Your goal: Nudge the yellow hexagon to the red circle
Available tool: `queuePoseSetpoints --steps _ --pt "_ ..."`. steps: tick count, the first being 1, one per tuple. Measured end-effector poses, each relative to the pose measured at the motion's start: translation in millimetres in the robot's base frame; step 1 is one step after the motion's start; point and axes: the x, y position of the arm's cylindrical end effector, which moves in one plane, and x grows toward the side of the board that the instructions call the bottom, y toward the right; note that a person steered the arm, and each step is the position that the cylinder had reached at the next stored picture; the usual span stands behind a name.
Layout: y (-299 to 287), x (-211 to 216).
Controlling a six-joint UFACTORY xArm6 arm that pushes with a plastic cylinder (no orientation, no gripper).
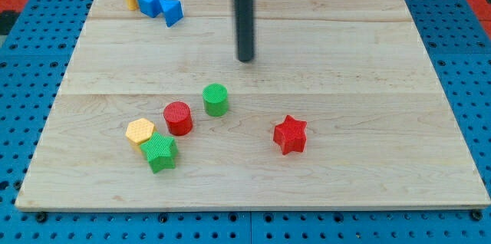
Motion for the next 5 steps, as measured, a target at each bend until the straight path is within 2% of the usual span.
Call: queuePoseSetpoints --steps 1,2,3,4,5 --pt "2.8 79.2" --pt "-68.1 133.6" --pt "-85.2 191.7" --pt "-154.9 203.1" --pt "-205.6 150.7"
